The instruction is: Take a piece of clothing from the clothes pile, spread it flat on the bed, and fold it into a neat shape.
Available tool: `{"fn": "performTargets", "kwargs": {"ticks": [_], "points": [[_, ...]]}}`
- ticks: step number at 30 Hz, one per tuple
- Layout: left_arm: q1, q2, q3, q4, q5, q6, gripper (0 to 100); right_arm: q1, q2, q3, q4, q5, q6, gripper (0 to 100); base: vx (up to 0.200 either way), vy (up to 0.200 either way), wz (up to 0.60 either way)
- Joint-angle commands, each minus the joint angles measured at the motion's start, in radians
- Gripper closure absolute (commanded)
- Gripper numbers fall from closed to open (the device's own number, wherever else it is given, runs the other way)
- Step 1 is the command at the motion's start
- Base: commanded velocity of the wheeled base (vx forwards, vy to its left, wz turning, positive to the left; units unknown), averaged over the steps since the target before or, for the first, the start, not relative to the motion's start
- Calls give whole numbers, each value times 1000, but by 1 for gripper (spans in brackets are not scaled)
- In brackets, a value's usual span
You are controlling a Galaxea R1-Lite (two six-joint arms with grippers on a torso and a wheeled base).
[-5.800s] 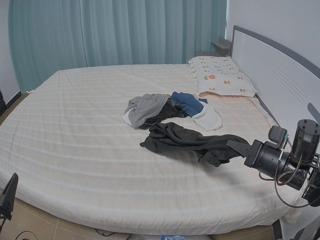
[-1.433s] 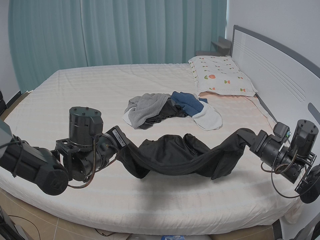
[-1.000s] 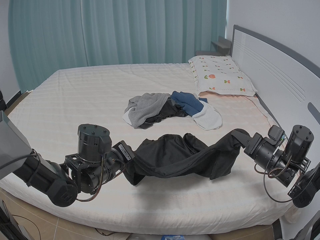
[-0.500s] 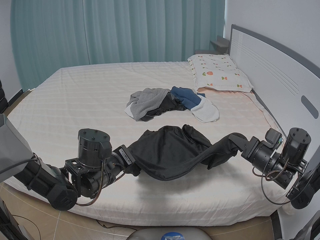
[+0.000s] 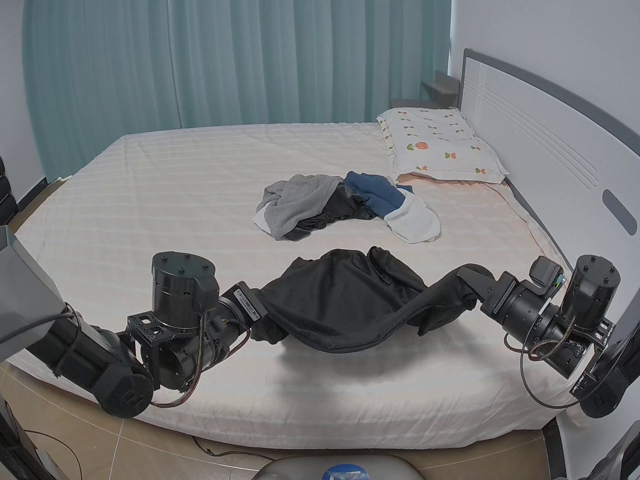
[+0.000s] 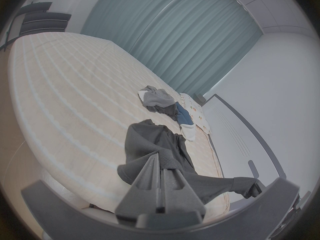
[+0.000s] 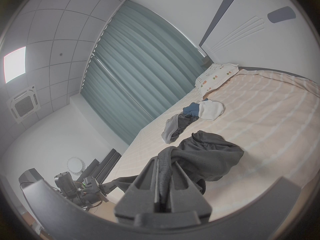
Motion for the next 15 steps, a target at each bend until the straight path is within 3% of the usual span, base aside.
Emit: {"fn": "performTargets", "kwargs": {"ticks": [1, 15], "points": [[4, -3, 0, 0, 1, -2, 100, 10, 6, -7, 0, -22, -6, 100, 0, 200, 0], [21, -40, 6, 0, 1, 0, 100, 20, 62, -62, 0, -164, -30, 100, 0, 200, 0]]}}
